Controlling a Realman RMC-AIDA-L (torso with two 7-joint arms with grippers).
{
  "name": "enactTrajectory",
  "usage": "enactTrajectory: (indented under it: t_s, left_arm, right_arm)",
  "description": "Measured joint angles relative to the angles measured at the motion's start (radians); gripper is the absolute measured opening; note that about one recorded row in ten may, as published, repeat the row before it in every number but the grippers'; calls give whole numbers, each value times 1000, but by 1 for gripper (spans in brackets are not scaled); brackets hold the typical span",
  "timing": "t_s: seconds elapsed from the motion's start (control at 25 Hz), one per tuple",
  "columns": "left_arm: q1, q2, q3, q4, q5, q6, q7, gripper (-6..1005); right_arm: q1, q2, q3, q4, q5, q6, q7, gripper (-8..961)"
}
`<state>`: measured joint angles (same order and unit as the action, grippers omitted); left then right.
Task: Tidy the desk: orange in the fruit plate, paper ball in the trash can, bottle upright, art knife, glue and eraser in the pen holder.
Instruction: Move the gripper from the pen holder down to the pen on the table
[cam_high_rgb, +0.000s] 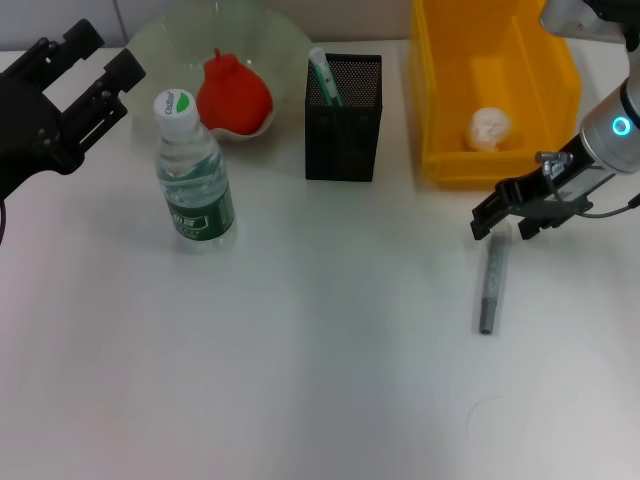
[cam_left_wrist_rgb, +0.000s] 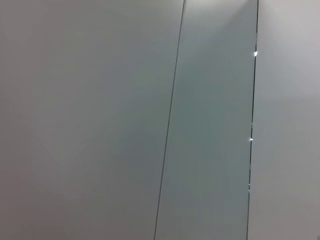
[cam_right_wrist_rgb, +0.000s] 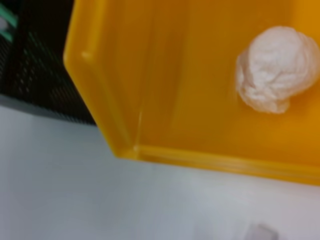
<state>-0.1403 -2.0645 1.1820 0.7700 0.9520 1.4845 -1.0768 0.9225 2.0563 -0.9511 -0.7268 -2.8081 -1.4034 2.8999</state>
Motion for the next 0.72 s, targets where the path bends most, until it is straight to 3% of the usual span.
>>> enactTrajectory:
  t_s: [0.44, 0.72]
  left_arm:
    - [-4, -1, -1, 0, 1, -4, 0, 599]
    - [-3, -2, -6, -2, 1, -5, 0, 599]
  right_arm:
    - [33, 6, -4, 15, -64, -25, 6, 655]
    - [53, 11, -68, 27, -66, 1, 27, 632]
